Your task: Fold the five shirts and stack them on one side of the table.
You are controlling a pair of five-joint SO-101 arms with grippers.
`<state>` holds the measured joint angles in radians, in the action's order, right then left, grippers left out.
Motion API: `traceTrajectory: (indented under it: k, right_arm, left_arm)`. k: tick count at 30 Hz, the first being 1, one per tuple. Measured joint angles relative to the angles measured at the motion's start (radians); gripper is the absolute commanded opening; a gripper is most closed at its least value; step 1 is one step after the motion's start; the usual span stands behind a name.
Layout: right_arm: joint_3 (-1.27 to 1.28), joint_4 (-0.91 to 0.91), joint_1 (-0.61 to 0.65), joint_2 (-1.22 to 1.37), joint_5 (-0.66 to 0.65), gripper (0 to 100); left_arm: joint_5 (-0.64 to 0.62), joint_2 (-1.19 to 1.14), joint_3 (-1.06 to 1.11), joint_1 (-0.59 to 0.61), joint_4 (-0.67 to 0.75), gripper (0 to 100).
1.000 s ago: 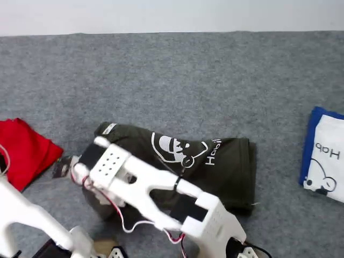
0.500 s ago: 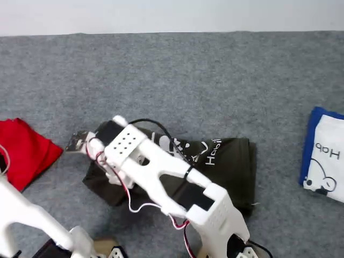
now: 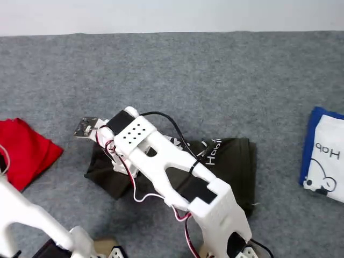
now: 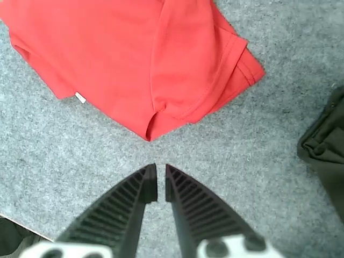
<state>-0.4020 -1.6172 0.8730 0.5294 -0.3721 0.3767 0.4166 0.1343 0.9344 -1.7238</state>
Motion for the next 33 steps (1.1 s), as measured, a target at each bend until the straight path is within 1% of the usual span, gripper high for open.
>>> traceTrajectory:
  k: [4,9,11,15,17,19,22,24,26,31,33]
  right_arm:
    - [0.000,0.054,-0.055,0.060,0.023,17.4]
    - [-0.002,0.100,-0.161,0.092,0.041,17.3]
    - [-0.028,0.091,-0.184,0.092,0.041,17.3]
    - [-0.120,-0.008,-0.184,0.092,0.041,17.2]
    - [-0.173,-0.077,-0.164,0.092,0.041,16.5]
    - [-0.209,-0.132,-0.121,0.086,0.041,11.8]
    - [-0.210,-0.137,-0.040,0.034,0.043,3.7]
    - [-0.206,-0.137,0.003,-0.008,0.043,1.6]
    - [-0.178,-0.137,0.049,-0.031,0.043,3.1]
    - [-0.058,-0.137,0.138,-0.031,0.048,17.0]
    - [-0.038,-0.137,0.175,-0.031,0.060,19.1]
  left_arm:
    - [0.000,0.000,0.000,0.000,0.000,3]
    - [0.000,0.000,0.000,0.000,0.000,3]
    - [0.000,0.000,0.006,0.000,0.000,3]
    - [0.000,0.000,0.040,0.000,0.000,3]
    - [0.000,0.000,0.060,-0.008,0.000,3]
    - [0.000,0.000,0.063,-0.021,0.000,3]
    - [0.000,0.000,0.063,-0.034,0.000,3]
    - [0.000,0.000,0.063,-0.046,0.000,3]
    - [0.000,0.000,0.063,-0.051,0.000,3]
    - [0.000,0.000,0.063,-0.048,0.020,3]
    - [0.000,0.000,0.063,-0.028,0.031,3]
